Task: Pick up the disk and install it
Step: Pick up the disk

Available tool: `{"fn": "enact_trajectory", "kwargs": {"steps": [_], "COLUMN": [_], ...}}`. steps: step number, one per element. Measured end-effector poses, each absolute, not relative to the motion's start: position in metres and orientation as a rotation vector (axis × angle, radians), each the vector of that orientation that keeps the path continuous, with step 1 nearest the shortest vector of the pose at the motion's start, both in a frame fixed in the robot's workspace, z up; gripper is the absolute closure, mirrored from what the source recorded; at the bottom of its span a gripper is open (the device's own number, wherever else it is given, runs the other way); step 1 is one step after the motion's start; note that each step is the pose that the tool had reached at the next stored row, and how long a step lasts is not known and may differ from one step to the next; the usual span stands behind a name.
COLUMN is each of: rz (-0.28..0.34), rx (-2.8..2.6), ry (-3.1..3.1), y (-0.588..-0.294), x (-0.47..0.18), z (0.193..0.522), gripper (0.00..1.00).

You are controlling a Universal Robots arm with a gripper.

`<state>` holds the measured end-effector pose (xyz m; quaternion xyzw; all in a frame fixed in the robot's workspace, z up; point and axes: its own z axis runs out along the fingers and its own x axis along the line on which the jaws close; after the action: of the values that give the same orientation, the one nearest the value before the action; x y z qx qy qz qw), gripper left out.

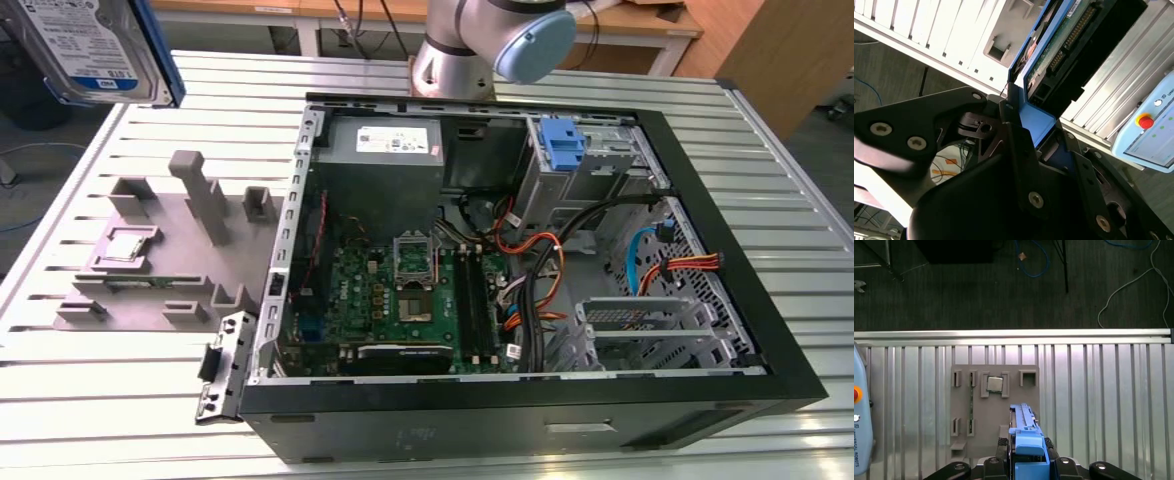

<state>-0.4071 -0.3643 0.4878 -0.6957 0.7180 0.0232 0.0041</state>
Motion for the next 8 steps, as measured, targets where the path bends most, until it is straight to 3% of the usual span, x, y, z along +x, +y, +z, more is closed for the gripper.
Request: {"fn": "enact_trajectory", "kwargs": {"steps": [8], "rz": [0.072], "rx": [-2.18], "ry": [2.25], "y": [-0.3651], "x": [-0.4015], "z": [0.4878], "gripper": [0.63]}}
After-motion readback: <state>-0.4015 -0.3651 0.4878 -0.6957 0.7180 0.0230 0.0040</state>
